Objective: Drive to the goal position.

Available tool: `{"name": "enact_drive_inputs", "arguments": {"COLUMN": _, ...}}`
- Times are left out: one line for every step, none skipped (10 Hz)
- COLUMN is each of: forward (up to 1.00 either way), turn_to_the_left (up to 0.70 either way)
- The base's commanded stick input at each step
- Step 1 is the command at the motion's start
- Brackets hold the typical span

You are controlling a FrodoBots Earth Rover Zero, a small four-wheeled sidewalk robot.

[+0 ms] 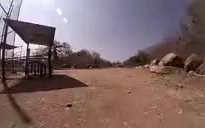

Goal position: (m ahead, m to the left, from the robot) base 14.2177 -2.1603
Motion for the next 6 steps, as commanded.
{"name": "enact_drive_inputs", "arguments": {"forward": 1.0, "turn_to_the_left": 0.0}}
{"name": "enact_drive_inputs", "arguments": {"forward": 1.0, "turn_to_the_left": 0.0}}
{"name": "enact_drive_inputs", "arguments": {"forward": 1.0, "turn_to_the_left": 0.0}}
{"name": "enact_drive_inputs", "arguments": {"forward": 1.0, "turn_to_the_left": 0.0}}
{"name": "enact_drive_inputs", "arguments": {"forward": 1.0, "turn_to_the_left": 0.0}}
{"name": "enact_drive_inputs", "arguments": {"forward": 1.0, "turn_to_the_left": 0.0}}
